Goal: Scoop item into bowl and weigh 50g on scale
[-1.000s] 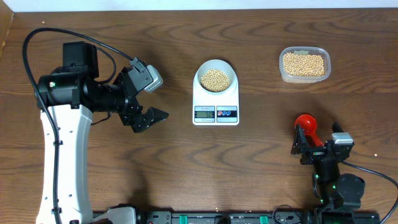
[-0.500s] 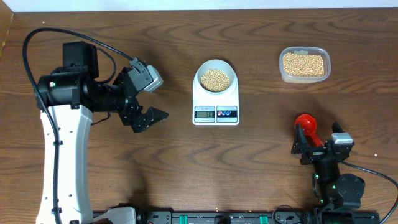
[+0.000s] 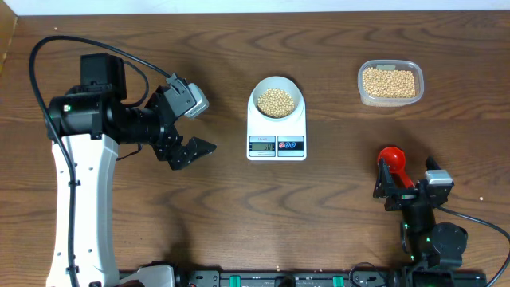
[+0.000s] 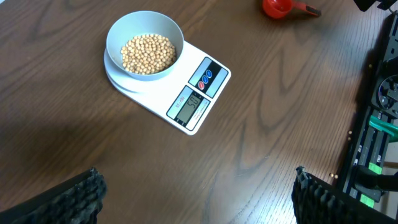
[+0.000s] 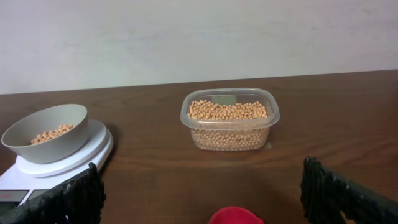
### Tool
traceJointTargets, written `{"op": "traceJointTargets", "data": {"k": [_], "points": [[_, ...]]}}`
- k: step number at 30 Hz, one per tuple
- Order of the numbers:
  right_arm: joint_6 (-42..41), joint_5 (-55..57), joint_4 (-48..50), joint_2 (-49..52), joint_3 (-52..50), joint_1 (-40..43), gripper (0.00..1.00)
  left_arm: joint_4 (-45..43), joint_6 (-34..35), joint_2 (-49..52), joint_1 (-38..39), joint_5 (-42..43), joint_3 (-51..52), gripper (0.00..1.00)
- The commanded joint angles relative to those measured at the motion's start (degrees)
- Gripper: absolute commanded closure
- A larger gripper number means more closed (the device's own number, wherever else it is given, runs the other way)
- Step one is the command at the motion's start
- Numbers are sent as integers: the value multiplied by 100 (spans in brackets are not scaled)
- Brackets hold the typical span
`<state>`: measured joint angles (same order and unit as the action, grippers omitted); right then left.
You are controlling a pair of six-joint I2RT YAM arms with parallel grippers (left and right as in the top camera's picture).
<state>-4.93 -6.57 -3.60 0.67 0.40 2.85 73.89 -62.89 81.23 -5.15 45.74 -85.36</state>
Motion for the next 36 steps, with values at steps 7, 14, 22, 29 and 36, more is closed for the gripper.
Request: {"op": "traceJointTargets", "data": {"k": [7, 14, 22, 29, 36], "points": [[76, 63, -26, -39, -11, -33, 1, 22, -50, 0, -20, 7, 28, 2], [76, 66, -26, -37, -11, -33, 1, 22, -50, -96, -20, 7, 28, 2], [76, 63, -26, -39, -9, -33, 1, 22, -52, -719, -20, 7, 28, 2], [76, 63, -26, -37, -11, -33, 1, 24, -52, -1255, -20, 7, 28, 2], [76, 63, -26, -37, -9, -33, 1, 24, -50, -1685, -20, 7, 28, 2]]}}
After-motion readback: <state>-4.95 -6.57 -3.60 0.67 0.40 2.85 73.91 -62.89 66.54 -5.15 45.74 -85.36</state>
